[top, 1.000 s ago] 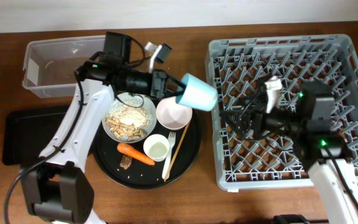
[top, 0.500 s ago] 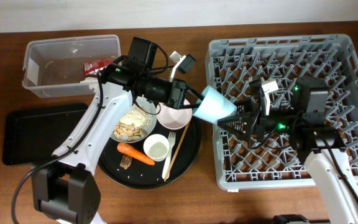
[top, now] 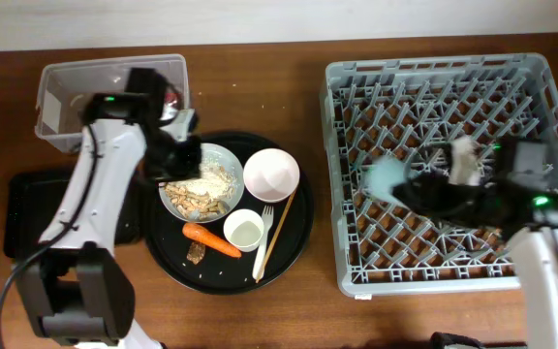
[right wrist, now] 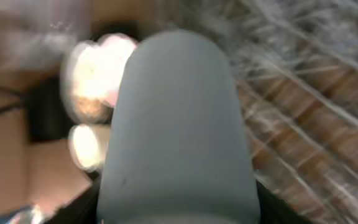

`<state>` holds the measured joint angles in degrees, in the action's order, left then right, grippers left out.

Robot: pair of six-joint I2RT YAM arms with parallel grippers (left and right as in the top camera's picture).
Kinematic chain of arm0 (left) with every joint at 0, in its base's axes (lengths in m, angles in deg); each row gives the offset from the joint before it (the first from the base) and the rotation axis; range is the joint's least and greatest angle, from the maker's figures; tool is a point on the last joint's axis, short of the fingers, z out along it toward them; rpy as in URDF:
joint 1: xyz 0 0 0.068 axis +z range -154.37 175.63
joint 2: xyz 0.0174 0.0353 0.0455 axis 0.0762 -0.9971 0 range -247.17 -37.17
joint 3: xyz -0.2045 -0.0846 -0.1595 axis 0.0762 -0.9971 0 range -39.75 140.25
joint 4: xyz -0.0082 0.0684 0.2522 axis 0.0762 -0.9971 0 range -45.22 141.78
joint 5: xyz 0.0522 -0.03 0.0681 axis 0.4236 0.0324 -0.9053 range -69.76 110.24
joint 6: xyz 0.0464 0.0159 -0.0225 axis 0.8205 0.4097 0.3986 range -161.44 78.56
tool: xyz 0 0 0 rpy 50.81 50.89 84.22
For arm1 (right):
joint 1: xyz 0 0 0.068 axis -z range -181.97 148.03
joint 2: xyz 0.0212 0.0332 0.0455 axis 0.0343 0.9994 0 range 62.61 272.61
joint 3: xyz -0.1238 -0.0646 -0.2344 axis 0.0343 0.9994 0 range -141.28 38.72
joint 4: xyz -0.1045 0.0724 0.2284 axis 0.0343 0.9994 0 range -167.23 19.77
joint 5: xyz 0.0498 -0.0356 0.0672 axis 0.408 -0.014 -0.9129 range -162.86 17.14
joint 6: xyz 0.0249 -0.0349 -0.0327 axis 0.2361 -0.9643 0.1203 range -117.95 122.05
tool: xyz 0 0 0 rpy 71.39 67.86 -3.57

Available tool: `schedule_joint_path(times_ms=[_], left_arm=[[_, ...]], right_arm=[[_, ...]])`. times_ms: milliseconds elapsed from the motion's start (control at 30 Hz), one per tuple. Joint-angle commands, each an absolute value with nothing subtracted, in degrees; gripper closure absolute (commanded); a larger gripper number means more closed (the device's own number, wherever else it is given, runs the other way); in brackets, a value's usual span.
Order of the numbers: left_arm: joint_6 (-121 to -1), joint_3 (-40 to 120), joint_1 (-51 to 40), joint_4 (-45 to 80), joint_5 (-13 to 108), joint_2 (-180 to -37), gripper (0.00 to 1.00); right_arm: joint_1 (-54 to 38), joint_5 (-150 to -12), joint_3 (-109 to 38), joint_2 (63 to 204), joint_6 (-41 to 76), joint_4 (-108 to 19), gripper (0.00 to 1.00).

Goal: Sort waste into correct bins and load items into the dishwasher rack

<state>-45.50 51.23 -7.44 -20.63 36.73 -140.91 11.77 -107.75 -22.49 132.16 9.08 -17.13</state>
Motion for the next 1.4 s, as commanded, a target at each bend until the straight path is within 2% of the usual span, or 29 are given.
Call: schedule_joint_path(times_ms=[0,133,233,333,467,500,533,567,600,667,700,767,833,900,933,1000,1033,1133,1167,1267,1367], left_arm=[[-45.23,51.38,-0.69,-21.24,31.12,-141.19,0.92],[-45.23,51.38,1.48,-21.19,30.26,-141.19,0.93],[-45.23,51.38,1.48,-21.22,30.26,-141.19,0.92],[-45.23,51.38,1.46,-21.26,30.29,-141.19,0.92],[-45.23,51.38,1.41,-21.41,30.29,-141.19,0.92],[-45.23,51.38,1.41,-21.41,30.29,-141.19,0.92],[-45.23,51.38,1.43,-21.41,30.29,-141.19,0.92],[-45.23,51.38,1.41,-21.41,30.31,-141.19,0.92],[-45.23,51.38,1.41,-21.46,30.31,-141.17,0.92],[-45.23,51.38,1.41,-21.50,30.29,-141.19,0.92],[-45.23,51.38,1.43,-21.72,30.29,-141.19,0.92],[-45.23,51.38,1.43,-22.02,30.29,-141.19,0.92],[-45.21,51.38,1.43,-22.07,30.29,-141.19,0.92],[-45.23,51.38,1.43,-22.02,30.29,-141.19,0.92],[-45.23,51.38,1.43,-22.05,30.29,-141.19,0.91],[-44.67,51.38,0.91,-24.74,37.98,-141.19,0.91],[-43.05,51.38,-0.88,-27.27,42.63,-141.19,0.85],[-43.09,51.21,-8.84,-30.88,43.84,-141.19,0.83],[-43.40,50.49,-12.64,-30.64,43.29,-141.19,0.73],[-49.50,44.02,-20.29,-24.80,36.25,-141.22,0.59],[-54.09,35.95,-22.00,-19.53,31.73,-141.30,0.59]], right_arm=[[21.98,-84.06,-33.51,131.14,6.96,-7.41,0.53],[33.76,-76.98,-35.89,134.61,9.29,-8.13,0.53],[40.95,-76.85,-40.57,146.00,12.33,-8.89,0.53],[41.23,-76.78,-47.67,154.83,14.91,-11.10,0.53],[41.23,-76.87,-47.67,159.53,16.14,-16.11,0.53],[41.23,-76.89,-47.67,160.40,16.09,-16.22,0.44],[41.19,-76.96,-47.65,161.08,16.09,-16.52,0.30],[41.17,-77.64,-47.65,161.87,16.09,-16.65,0.07],[41.19,-78.44,-47.65,162.37,16.09,-16.63,0.01],[41.17,-82.07,-47.67,162.26,16.09,-16.11,0.01],[40.93,-88.59,-47.67,161.50,14.34,-15.21,0.01],[37.67,-93.00,-47.89,157.63,10.50,-14.34,0.01],[27.66,-96.08,-47.89,150.24,5.10,-13.94,0.01],[5.56,-96.43,-47.87,145.45,0.51,-10.73,0.01],[-1.72,-96.21,-47.78,145.76,0.55,-10.10,0.01],[-18.15,-89.26,-47.71,148.64,10.34,-10.82,0.01],[-21.08,-85.79,-47.71,149.87,12.29,-10.34,0.01],[-21.34,-85.44,-47.71,151.40,12.25,-8.79,0.01],[-20.88,-85.42,-47.71,151.40,12.20,-8.37,0.01],[-20.23,-85.00,-47.71,151.40,11.98,-6.88,0.01],[-20.23,-84.35,-47.71,151.40,11.98,-6.21,0.01]])
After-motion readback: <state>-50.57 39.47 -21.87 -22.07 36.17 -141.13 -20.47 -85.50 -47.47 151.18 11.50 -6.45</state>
